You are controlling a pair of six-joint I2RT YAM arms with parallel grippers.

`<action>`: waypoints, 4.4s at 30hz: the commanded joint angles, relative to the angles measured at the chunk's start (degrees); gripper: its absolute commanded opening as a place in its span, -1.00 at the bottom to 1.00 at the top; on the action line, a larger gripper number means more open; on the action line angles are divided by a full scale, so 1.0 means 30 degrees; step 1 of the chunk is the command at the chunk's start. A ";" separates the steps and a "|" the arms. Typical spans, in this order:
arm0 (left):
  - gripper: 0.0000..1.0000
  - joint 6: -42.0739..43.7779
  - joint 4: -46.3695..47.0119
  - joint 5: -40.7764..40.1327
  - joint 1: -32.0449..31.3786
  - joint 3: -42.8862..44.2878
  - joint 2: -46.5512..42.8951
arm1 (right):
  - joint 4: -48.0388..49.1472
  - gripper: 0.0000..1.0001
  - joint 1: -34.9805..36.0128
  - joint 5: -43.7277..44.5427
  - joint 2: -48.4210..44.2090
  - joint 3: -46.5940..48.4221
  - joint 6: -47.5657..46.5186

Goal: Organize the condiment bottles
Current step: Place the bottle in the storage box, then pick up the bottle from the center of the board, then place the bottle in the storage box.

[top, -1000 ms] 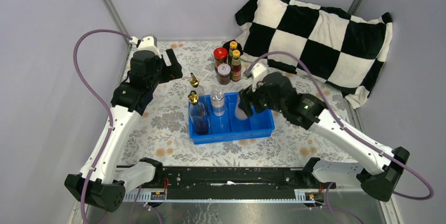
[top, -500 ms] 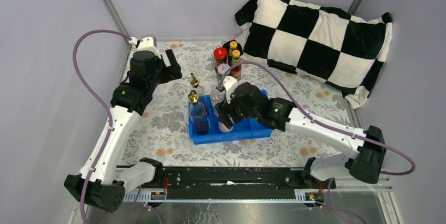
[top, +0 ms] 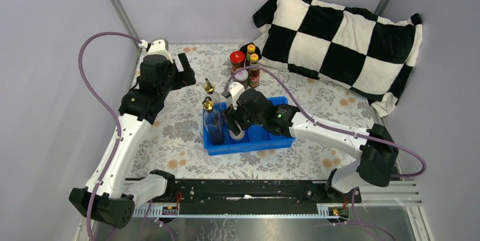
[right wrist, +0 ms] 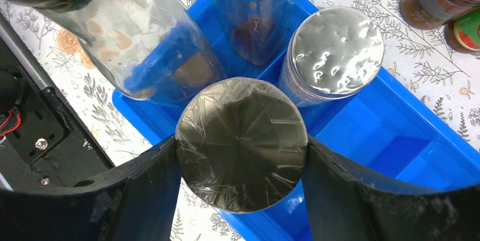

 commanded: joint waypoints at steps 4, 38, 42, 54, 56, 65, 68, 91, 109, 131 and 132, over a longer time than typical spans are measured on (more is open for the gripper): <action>0.94 0.0224 0.0322 -0.0238 0.0170 0.0193 -0.0434 | 0.2051 0.32 0.0151 0.0813 0.0672 0.0656 -0.0178; 0.98 0.0724 0.0189 -0.0692 0.0233 0.1653 0.0768 | 0.1277 0.65 -0.9195 -0.0373 0.5709 0.8376 -0.1438; 0.98 0.0817 0.0335 -0.0739 0.0364 0.1609 0.1246 | 0.1585 0.61 -0.9217 -0.0749 0.6801 0.8942 -0.1530; 0.97 0.0795 0.0582 -0.0746 0.0550 0.1192 0.1157 | 0.2511 0.51 -0.9214 -0.0833 0.9062 1.0468 -0.1561; 0.97 0.0810 0.0594 -0.0759 0.0573 0.1141 0.1074 | 0.2512 0.42 -0.9210 -0.0790 0.9397 1.0731 -0.1562; 0.97 0.0788 0.0579 -0.0675 0.0608 0.1008 0.0963 | 0.2649 0.13 -0.9238 -0.0100 1.0135 1.0839 -0.1556; 0.97 0.0788 0.0582 -0.0623 0.0608 0.0964 0.0955 | 0.3073 0.00 -0.9304 0.0186 1.0148 1.0689 -0.1573; 0.97 0.0629 0.0524 -0.0388 0.0637 0.0717 0.0702 | 0.3585 -0.57 -0.9375 0.0802 0.6215 0.9143 -0.2401; 0.97 0.0519 0.0269 -0.0559 0.0639 0.0708 0.0697 | 0.0714 -0.58 -0.9356 -0.1310 0.0511 0.8261 -0.1919; 0.97 0.0451 -0.0049 -0.0569 0.0637 0.0931 0.0725 | 0.1341 -0.55 -0.7391 -0.3828 -0.1816 0.3264 -0.0097; 0.97 0.0438 -0.0006 -0.0571 0.0637 0.0873 0.0706 | 0.1810 -0.55 -0.7226 -0.3572 -0.1776 0.2947 -0.0128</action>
